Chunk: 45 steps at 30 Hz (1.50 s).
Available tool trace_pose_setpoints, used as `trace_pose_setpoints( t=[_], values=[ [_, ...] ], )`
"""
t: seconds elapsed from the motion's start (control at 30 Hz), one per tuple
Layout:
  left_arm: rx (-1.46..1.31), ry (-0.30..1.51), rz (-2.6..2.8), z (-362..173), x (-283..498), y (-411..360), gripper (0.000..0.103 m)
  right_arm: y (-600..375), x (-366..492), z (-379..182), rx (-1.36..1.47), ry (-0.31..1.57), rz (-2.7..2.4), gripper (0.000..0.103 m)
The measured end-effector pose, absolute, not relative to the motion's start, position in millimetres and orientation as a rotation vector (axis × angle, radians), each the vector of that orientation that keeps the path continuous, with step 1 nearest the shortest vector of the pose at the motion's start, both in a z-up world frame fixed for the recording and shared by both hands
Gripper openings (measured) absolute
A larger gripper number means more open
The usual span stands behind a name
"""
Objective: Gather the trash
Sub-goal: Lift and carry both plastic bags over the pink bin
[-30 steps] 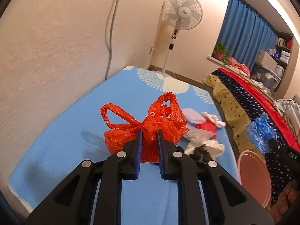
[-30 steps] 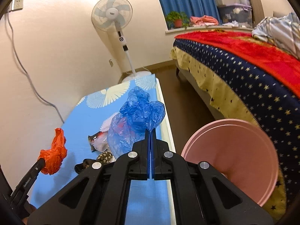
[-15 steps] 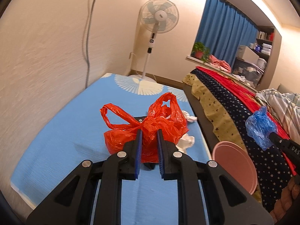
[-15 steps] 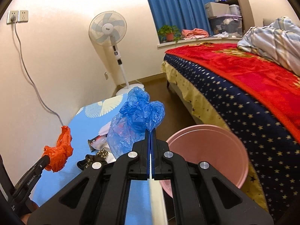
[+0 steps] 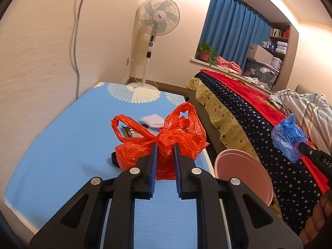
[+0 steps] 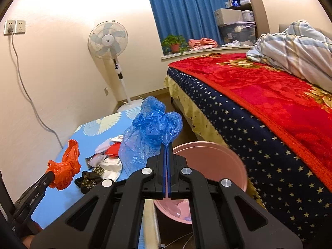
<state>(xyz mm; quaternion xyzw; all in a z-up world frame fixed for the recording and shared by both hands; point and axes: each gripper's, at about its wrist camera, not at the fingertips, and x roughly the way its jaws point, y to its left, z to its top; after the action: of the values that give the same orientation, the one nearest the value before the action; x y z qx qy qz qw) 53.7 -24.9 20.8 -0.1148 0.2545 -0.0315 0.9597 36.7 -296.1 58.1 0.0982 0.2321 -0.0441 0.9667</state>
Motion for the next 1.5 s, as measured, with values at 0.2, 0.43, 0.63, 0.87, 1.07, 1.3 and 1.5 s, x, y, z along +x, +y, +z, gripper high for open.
trace_pose_setpoints(
  t=[0.2,0.43,0.63,0.87,1.07,1.3,1.5],
  values=[
    [-0.225,0.518,-0.098,19,56,-40,0.015,-305,35,57,0.198,0.466,-0.12,0.001],
    [-0.211,0.522,-0.142,17,60,-58,0.015,-319,34,54,0.202,0.468,-0.171,0.001],
    [-0.193,0.523,-0.164,16,63,-70,0.015,-330,36,49,0.215,0.478,-0.2,0.001],
    [-0.188,0.527,-0.179,13,67,-78,0.015,-333,37,48,0.218,0.479,-0.223,0.001],
    [-0.18,0.527,-0.198,12,69,-87,0.015,-336,39,45,0.217,0.48,-0.242,0.001],
    [-0.165,0.526,-0.24,8,74,-105,0.015,-340,43,42,0.221,0.487,-0.282,0.001],
    [-0.139,0.52,-0.297,4,80,-129,0.015,-351,46,36,0.242,0.496,-0.331,0.001]
  ],
)
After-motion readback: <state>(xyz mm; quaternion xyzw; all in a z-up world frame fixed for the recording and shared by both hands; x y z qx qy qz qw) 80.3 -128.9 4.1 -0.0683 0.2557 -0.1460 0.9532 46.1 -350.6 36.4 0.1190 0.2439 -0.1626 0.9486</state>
